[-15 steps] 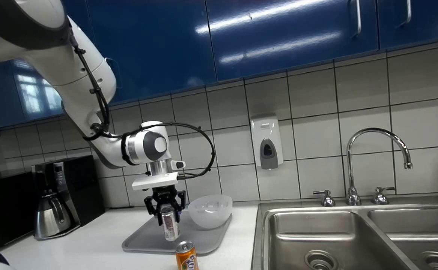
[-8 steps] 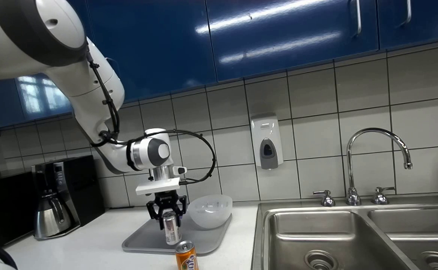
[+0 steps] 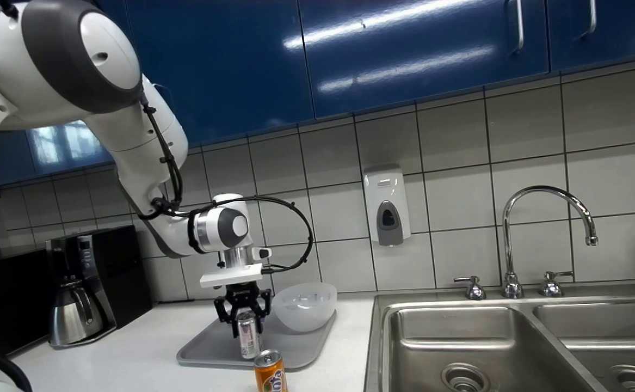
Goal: Put the cans on the tray.
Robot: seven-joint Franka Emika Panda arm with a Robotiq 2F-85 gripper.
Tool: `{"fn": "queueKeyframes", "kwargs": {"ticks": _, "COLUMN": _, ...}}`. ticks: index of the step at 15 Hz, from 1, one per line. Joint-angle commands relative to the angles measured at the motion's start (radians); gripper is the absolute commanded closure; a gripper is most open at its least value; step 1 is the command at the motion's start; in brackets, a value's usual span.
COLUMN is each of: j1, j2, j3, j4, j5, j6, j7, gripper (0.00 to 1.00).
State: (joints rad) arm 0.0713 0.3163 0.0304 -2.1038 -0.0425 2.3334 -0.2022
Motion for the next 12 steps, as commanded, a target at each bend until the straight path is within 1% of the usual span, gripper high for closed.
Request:
{"fn": "queueKeyframes", "kwargs": {"ticks": 1, "j1": -0.017, "j2": 0.034, "j3": 0.021, "j4": 0.063, "j5": -0.002, "j6": -0.040, "j7": -0.018, "gripper": 0.62}}
{"fn": "queueKeyframes", "kwargs": {"ticks": 7, "j1": -0.016, "j2": 0.063, "j3": 0.029, "j4": 0.094, "j5": -0.001, "j6": -0.057, "j7": -0.018, "gripper": 0.62}}
{"fn": "queueKeyframes", "kwargs": {"ticks": 8, "j1": -0.018, "j2": 0.064, "j3": 0.032, "j4": 0.099, "j5": 0.001, "j6": -0.067, "j7": -0.024, "gripper": 0.12}}
{"fn": "queueKeyframes", "kwargs": {"ticks": 9, "j1": -0.017, "j2": 0.061, "j3": 0.032, "j4": 0.099, "j5": 0.001, "j6": -0.076, "j7": -0.023, "gripper": 0.11}}
{"fn": "queueKeyframes", "kwargs": {"ticks": 11, "j1": -0.017, "j2": 0.047, "j3": 0.032, "j4": 0.101, "j5": -0.001, "j6": -0.105, "j7": -0.024, "gripper": 0.01}}
{"fn": "queueKeyframes", "kwargs": {"ticks": 12, "j1": -0.018, "j2": 0.037, "j3": 0.032, "j4": 0.102, "j5": -0.002, "j6": -0.122, "j7": -0.027, "gripper": 0.00}}
